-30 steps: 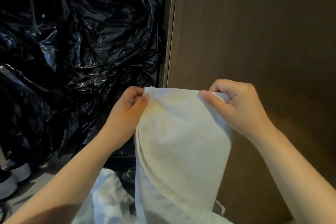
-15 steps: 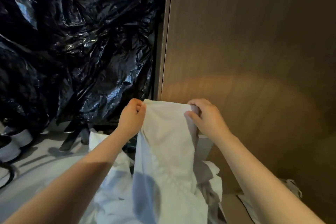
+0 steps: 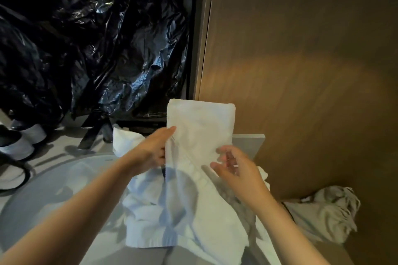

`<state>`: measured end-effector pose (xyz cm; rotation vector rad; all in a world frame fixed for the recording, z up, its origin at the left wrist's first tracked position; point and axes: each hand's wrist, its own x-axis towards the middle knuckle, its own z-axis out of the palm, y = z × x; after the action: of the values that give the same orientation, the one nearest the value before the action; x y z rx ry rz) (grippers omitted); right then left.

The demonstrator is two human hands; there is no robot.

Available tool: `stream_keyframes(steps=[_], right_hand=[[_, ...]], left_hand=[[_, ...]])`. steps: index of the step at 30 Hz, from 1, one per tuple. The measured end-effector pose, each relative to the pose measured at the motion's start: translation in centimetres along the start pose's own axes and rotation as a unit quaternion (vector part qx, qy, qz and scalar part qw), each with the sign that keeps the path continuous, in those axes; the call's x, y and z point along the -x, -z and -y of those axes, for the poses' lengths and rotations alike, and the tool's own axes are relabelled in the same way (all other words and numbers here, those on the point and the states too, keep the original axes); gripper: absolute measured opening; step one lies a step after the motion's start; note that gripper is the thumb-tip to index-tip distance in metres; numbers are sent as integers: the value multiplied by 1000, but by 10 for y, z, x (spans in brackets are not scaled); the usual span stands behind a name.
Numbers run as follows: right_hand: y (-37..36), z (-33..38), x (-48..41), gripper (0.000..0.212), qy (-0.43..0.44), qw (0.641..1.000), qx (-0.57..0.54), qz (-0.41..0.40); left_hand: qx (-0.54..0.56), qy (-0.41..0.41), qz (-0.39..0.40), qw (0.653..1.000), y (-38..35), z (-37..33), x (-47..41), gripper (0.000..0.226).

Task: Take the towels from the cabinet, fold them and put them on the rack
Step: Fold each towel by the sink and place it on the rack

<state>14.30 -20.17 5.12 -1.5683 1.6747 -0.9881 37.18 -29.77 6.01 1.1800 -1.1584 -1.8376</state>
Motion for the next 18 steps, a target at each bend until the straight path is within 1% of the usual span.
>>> stream_keyframes(steps=[2,4,6,8,10,11,12,13,14,16,18], right_hand=[[-10,-3,7,48,-19,999,-7,25],[-18,-5,11,48,-36,998,3,56],[-23,-8,11,39,-35,996,28,75],[-26,-7,8,22,-21,996,39,82],[-29,-7,7,33,4,995,33,99],[-29,-7,6,34,11,995,32,97],[-30,-7,6,29,13,996,30,88],[-30,-7,5,24,16,997,26,75],[-29,-7,5,24,25,998,22,59],[-28,-5,4,28,53,997,37,34],[-24,-2,3,27,71,997,38,18]], left_hand=[[-46,23,24,998,-2,22,11,33],[-71,30,16,997,-5,34,24,26],[-33,28,34,999,-7,43,36,29],[19,35,65,997,-7,56,47,42],[88,53,62,993,-10,70,56,46],[130,71,51,988,-11,76,61,49],[159,83,45,983,-13,81,66,52],[163,82,48,982,-15,85,70,49],[130,68,59,987,-17,88,73,43],[8,25,71,997,-25,85,81,35],[-89,-31,28,995,-32,76,83,28]])
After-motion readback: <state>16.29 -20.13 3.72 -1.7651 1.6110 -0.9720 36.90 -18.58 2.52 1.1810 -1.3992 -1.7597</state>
